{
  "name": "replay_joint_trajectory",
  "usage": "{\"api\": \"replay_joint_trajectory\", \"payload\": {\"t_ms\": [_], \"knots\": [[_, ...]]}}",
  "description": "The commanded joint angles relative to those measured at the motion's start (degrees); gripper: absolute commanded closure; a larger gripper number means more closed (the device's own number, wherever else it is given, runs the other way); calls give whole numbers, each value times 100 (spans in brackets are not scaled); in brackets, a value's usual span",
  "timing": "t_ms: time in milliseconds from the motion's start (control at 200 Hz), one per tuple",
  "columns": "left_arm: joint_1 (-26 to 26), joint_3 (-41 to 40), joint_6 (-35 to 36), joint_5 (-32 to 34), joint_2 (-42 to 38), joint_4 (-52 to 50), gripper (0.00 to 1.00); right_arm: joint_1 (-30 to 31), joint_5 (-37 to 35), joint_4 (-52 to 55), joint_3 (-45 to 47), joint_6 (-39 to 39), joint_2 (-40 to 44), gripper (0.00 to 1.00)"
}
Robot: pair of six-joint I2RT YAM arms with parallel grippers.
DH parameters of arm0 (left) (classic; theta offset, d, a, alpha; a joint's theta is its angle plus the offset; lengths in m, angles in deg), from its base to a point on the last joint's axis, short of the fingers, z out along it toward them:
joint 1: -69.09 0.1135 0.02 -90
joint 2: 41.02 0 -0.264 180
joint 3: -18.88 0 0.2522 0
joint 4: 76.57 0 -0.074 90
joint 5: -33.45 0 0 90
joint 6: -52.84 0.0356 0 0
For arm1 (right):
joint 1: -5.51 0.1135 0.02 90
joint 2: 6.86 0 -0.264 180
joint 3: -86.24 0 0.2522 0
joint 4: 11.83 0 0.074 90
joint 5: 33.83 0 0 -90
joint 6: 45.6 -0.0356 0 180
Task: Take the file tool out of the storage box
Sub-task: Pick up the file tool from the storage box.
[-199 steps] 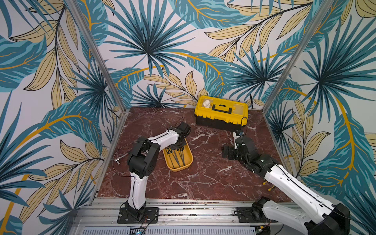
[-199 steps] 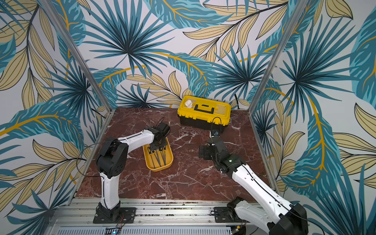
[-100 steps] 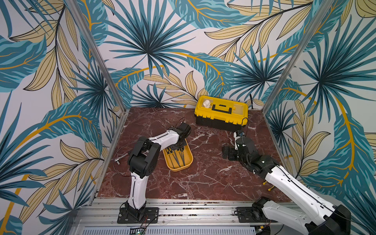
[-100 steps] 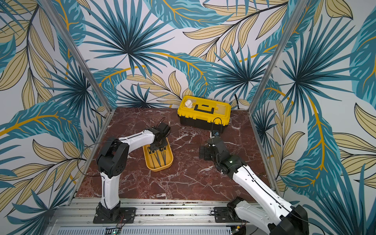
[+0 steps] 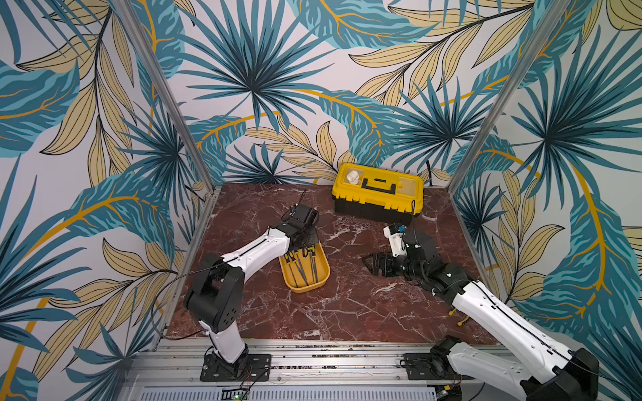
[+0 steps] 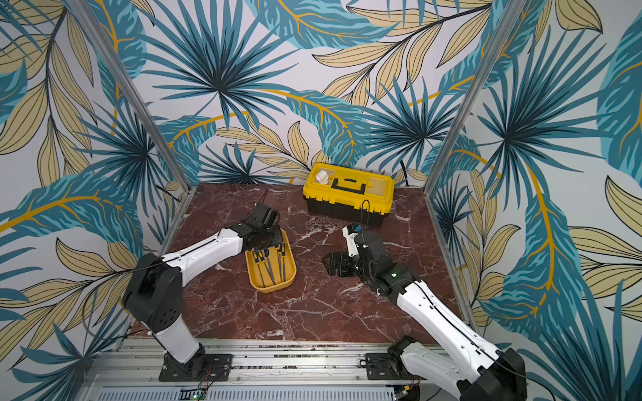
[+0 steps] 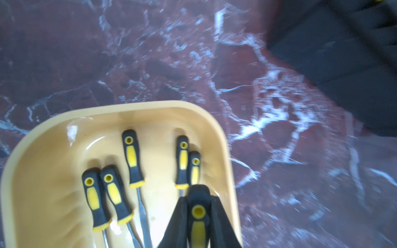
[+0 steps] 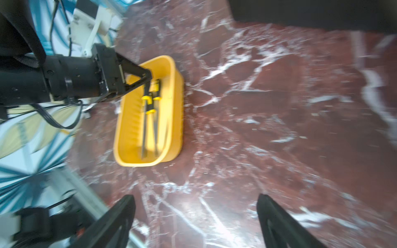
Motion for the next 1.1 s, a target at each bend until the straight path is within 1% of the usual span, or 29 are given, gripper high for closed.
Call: {"api": "replay_joint_trajectory", "payload": {"t_ms": [0, 95, 180, 215, 280, 406, 461, 696, 806, 972, 1097], "knots": [[-23, -360, 217, -591, -467, 621, 92, 45, 1050, -606, -58, -578, -187, 14], [-24, -537, 126, -817, -795, 820, 92, 88, 1294, -893, -75, -826, -313, 22], [-26, -636, 24, -993, -1023, 952, 92, 130, 1450, -1019, -85, -1019, -396, 32], [-23, -664, -22, -1052, -1101, 989, 91, 153, 1491, -1257, -102, -1074, -442, 35], [-24, -707, -101, -1158, -1219, 1059, 91, 225, 1489, -1308, -137, -1143, -519, 42], [-32, -797, -279, -1328, -1386, 1125, 91, 400, 1441, -1447, -172, -1259, -677, 53], [-32, -857, -351, -1373, -1451, 1371, 91, 510, 1354, -1484, -209, -1284, -763, 56], [-76, -976, -605, -1481, -1558, 1592, 91, 944, 788, -1416, -415, -1220, -1147, 65], [-102, -1003, -686, -1517, -1563, 1661, 91, 1111, 478, -1266, -536, -1133, -1349, 68], [-127, -1029, -780, -1628, -1570, 1790, 91, 1233, 321, -1301, -600, -1114, -1544, 72], [-155, -1044, -822, -1656, -1555, 1831, 91, 1267, 263, -1327, -663, -1113, -1684, 72]]}}
